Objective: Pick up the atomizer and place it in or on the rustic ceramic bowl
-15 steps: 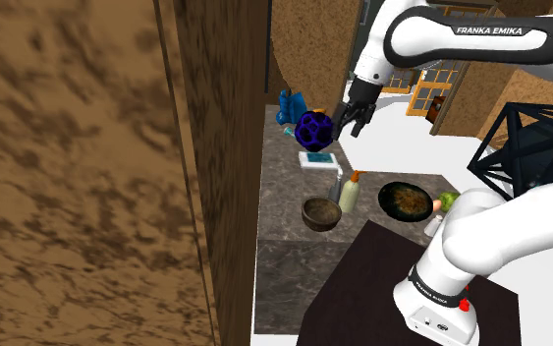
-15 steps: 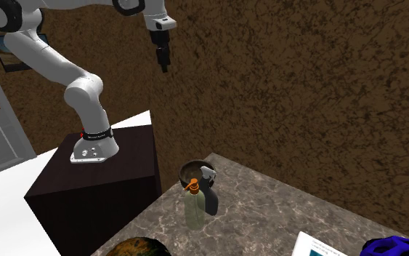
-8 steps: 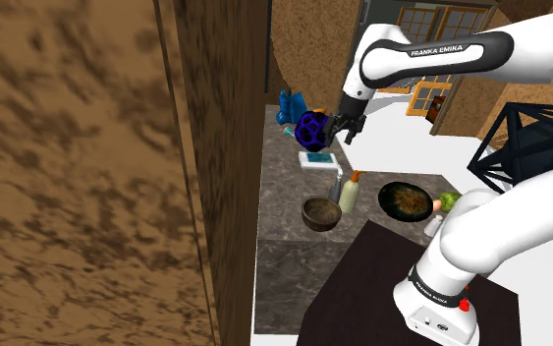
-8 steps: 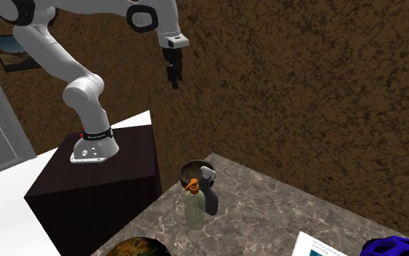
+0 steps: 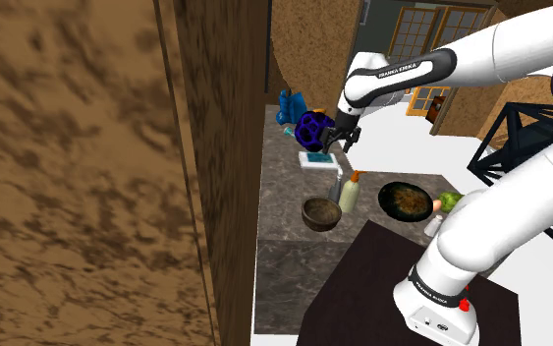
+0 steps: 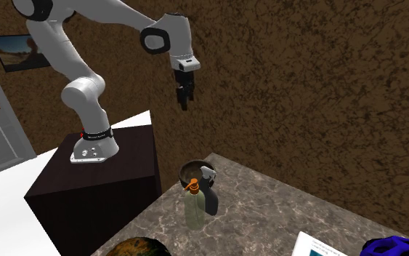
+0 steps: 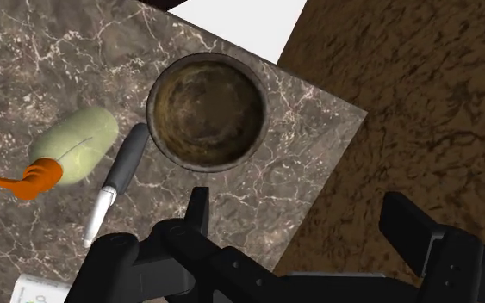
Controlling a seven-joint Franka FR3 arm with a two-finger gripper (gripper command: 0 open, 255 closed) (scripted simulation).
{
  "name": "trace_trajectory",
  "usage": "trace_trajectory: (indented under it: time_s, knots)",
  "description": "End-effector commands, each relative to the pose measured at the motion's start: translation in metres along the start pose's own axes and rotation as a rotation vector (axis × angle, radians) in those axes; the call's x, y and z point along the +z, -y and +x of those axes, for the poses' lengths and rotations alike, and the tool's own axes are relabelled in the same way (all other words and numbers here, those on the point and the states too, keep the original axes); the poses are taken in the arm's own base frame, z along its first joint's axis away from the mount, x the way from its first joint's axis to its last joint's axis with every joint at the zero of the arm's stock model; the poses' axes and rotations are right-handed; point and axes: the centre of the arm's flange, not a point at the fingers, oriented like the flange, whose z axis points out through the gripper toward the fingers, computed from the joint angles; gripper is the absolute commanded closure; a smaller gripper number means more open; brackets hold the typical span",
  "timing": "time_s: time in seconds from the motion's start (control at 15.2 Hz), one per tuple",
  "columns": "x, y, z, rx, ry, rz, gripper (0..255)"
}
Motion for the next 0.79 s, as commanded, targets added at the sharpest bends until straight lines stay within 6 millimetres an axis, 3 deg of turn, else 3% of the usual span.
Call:
trace_trajectory:
  time_s: [0.0, 0.73]
  knots:
    - [0.017, -0.015, 0.013, 0.031, 0.001, -0.012, 0]
    - [0.108, -0.100, 0.078, 0.201, 0.007, -0.073, 0]
